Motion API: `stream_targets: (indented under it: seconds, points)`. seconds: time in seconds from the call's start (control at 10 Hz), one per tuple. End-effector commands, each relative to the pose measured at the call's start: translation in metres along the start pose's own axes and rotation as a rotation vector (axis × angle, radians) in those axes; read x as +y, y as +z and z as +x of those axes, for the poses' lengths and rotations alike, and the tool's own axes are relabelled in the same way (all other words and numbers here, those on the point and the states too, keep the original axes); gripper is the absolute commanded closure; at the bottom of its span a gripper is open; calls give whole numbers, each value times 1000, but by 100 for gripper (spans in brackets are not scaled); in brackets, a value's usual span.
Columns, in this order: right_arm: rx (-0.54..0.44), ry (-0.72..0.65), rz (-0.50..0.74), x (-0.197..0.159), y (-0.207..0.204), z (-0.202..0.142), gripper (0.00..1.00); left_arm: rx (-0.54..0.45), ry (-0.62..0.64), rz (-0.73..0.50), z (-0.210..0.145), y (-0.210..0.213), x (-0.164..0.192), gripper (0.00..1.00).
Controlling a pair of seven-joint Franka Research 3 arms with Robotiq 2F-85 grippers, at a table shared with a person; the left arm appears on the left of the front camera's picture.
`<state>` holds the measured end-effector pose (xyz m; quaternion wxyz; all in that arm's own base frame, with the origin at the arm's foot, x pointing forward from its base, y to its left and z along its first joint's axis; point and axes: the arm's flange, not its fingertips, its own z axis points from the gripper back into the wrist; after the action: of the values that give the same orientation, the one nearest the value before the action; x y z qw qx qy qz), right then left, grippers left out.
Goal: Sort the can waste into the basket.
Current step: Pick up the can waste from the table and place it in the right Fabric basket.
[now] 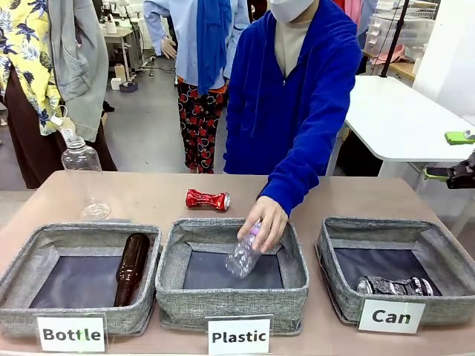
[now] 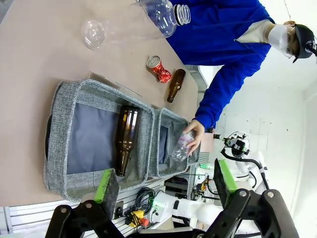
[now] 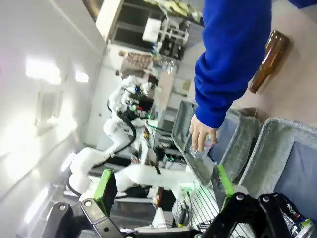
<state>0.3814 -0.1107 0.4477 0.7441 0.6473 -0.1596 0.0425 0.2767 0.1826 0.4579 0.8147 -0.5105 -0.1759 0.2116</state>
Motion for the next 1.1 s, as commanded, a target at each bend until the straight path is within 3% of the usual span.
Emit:
stream_targets:
  seconds: [0.0,1.0]
  points:
    - [49,52,-19,4,1,0,0,-1,13,-4,-1,1,-1,0]
    - [49,52,-19,4,1,0,0,-1,13,-4,-1,1,-1,0]
